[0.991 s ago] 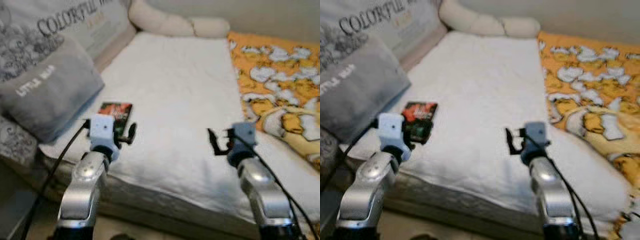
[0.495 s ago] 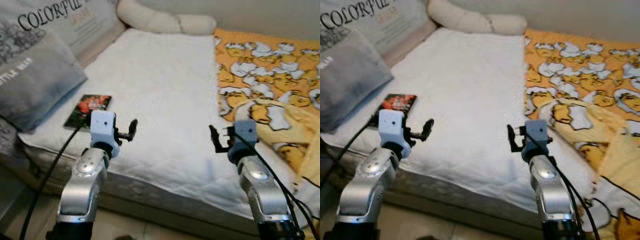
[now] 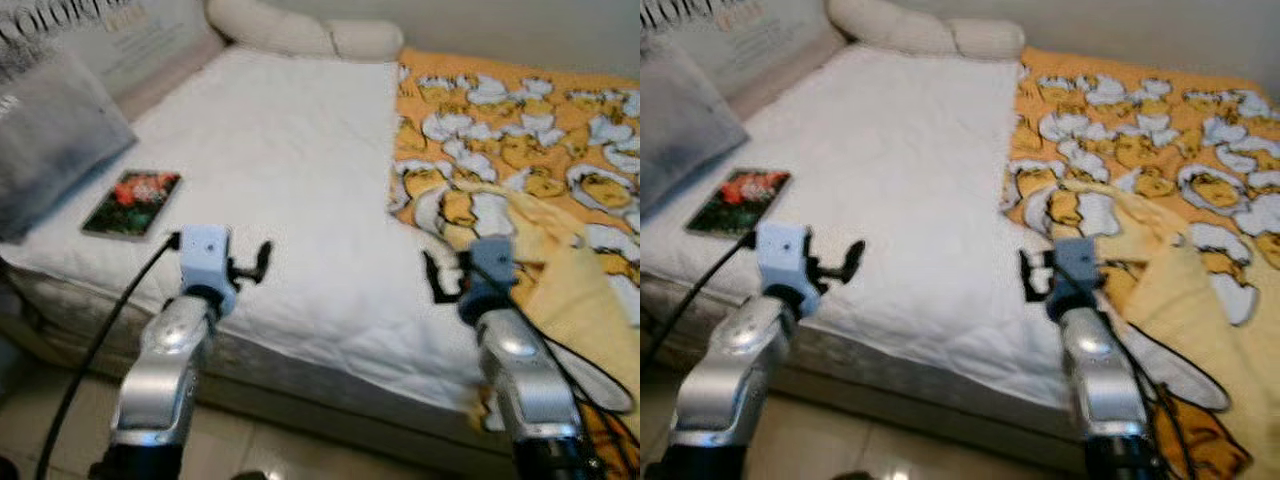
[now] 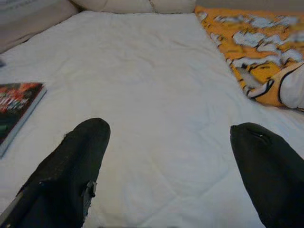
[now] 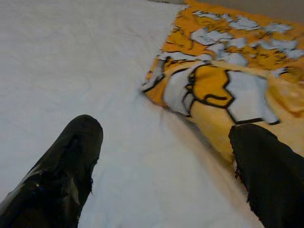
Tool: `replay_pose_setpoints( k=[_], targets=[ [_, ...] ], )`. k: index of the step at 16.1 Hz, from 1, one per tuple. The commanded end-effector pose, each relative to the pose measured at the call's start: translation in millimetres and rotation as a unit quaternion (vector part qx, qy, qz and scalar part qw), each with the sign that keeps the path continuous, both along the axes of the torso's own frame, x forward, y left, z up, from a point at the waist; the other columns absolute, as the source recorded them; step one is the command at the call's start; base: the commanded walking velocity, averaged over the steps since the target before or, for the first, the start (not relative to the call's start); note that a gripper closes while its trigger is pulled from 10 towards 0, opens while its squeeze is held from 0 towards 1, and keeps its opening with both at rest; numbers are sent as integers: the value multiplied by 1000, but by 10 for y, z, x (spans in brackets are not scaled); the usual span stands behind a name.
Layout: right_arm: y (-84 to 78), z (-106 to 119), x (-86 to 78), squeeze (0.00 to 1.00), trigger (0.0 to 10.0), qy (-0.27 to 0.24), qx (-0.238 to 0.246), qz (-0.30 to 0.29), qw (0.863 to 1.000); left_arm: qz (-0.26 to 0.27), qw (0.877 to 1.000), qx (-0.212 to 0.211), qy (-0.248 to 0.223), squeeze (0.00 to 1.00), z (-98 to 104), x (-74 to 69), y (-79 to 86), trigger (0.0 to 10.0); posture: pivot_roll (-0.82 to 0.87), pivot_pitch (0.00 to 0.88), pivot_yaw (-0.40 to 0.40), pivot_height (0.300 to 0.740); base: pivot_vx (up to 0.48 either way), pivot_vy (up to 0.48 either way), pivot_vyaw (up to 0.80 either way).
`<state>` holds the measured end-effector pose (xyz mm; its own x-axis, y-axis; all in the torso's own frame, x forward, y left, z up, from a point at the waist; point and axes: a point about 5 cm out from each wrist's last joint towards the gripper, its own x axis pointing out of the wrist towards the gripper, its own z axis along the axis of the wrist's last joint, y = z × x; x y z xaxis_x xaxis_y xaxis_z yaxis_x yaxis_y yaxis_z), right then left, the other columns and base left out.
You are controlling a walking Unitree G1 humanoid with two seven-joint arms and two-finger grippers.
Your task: Clean up the room
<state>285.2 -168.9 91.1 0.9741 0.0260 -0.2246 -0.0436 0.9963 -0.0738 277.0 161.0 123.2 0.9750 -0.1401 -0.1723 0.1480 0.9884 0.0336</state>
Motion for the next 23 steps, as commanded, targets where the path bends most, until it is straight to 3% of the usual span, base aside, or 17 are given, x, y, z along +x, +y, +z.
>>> replay_pose_setpoints(
  k=[1, 5, 8, 11, 14, 15, 16, 17, 19, 23],
  targets=[
    [-71, -23, 4, 1000, 10000, 13, -21, -17, 1000, 1, 1000, -1, -5, 1000, 24, 15, -15, 10000, 27, 0, 3, 740, 0, -244, 0],
    [-146, -137, -5, 1000, 10000, 75, -32, -36, 996, -2, 1000, 8, 2, 1000, -1, 10, -34, 10000, 27, 0, 5, 740, 0, 0, 0],
    [-232, -140, -50, 1000, 10000, 83, -63, -40, 994, -25, 1000, 8, 2, 1000, -8, -55, -69, 10000, 45, 0, -16, 740, 0, 0, 0],
    [-347, -186, -93, 1000, 10000, 106, -48, -64, 991, -38, 999, 6, 8, 1000, -37, -119, -57, 10000, 25, 0, -6, 740, 0, 0, 0],
    [-430, -365, -8, 1000, 10000, 163, -64, -86, 981, -96, 994, 38, 20, 1000, -96, -148, -113, 10000, 10, 0, 1, 740, 0, 0, 0],
    [-423, -410, 45, 0, 10000, 175, -78, -84, 978, -101, 994, 37, 21, 1000, -97, -147, -118, 10000, 6, 0, 2, 740, 0, 0, 0],
    [-426, -432, 63, 0, 10000, 183, -86, -85, 976, -104, 994, 39, 22, 1000, -99, -149, -122, 10000, 9, 0, -2, 740, 0, 0, 0],
    [-440, -511, 174, 0, 10000, 203, -92, -98, 970, -145, 988, 47, 27, 976, -93, -157, -159, 10000, 19, 0, -14, 740, 0, 0, 0],
    [-476, -570, 228, 0, 10000, 218, -98, -109, 965, -184, 981, 58, 30, 961, -73, -193, -172, 10000, 31, 0, -22, 740, 0, 0, 0],
    [-499, -737, 230, 0, 10000, 271, -96, -110, 951, -285, 955, 71, 32, 875, 28, -290, -224, 10000, 61, 0, -27, 740, 0, 0, 0]
  ],
)
